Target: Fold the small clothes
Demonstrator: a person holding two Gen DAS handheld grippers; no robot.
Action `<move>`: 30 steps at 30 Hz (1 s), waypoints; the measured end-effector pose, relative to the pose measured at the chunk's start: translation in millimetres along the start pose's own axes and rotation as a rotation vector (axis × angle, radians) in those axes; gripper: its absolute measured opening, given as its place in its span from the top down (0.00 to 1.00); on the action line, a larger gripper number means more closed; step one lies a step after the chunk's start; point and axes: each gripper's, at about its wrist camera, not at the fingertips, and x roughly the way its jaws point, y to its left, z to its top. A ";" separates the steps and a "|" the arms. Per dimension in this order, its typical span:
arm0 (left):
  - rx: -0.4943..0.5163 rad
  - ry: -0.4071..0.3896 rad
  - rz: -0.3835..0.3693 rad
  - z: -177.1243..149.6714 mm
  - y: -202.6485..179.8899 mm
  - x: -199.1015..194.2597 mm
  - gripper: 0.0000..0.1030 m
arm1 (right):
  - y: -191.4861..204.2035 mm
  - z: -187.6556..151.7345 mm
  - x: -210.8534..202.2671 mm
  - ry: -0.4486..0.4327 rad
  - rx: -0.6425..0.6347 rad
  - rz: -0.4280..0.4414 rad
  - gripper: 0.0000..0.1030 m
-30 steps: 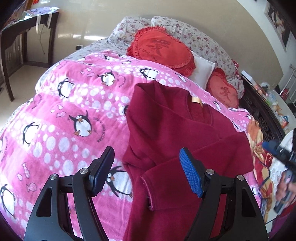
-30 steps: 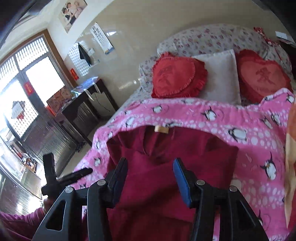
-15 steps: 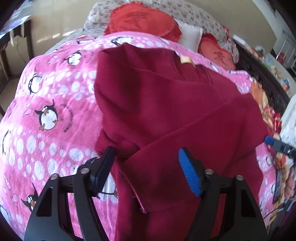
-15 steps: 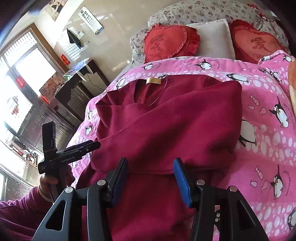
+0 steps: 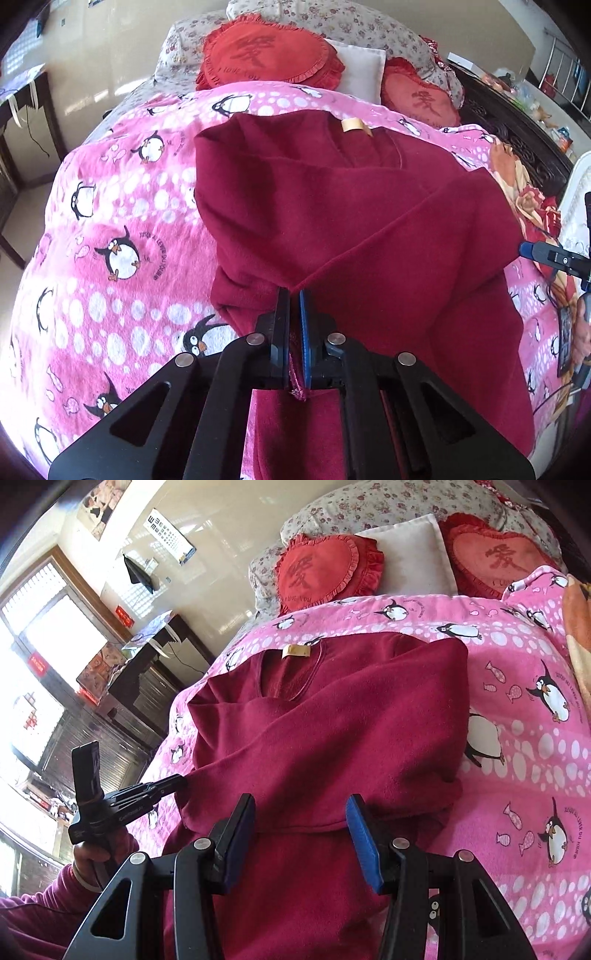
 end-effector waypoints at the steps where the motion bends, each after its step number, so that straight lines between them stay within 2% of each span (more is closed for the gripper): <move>1: -0.003 -0.002 -0.008 0.3 0.4 -1.3 0.96 | 0.6 0.2 -1.2 -0.003 0.000 0.003 0.52; 7: -0.036 -0.036 -0.022 9.6 4.1 -9.8 0.97 | -1.6 -0.2 -2.7 -0.004 -0.002 -0.006 0.52; 14: -0.059 -0.162 0.035 72.4 18.3 -22.8 0.97 | -10.8 13.3 -11.9 -0.068 0.031 -0.049 0.52; 16: -0.076 -0.170 0.053 86.2 25.3 -18.9 0.97 | -10.1 21.0 -17.0 -0.100 0.021 -0.066 0.52; 18: -0.084 -0.141 0.050 93.0 28.2 -5.6 0.97 | -9.4 28.2 -20.6 -0.130 0.015 -0.080 0.52; 22: -0.071 -0.072 0.056 84.8 19.4 26.7 0.97 | -11.9 33.4 -16.5 -0.117 -0.005 -0.177 0.52; 25: -0.064 -0.052 0.054 77.5 14.5 39.8 0.97 | -7.6 24.7 -16.7 -0.070 -0.085 -0.222 0.52; 26: -0.065 -0.049 0.050 76.8 14.4 41.6 0.97 | -5.8 18.0 -18.3 -0.052 -0.132 -0.263 0.51; 28: -0.064 -0.047 0.053 77.5 15.1 43.8 0.97 | -4.5 1.9 -18.0 0.000 -0.231 -0.357 0.39; 30: -0.064 -0.046 0.059 79.6 16.1 45.3 0.97 | -7.8 -10.8 -13.0 0.043 -0.289 -0.420 0.36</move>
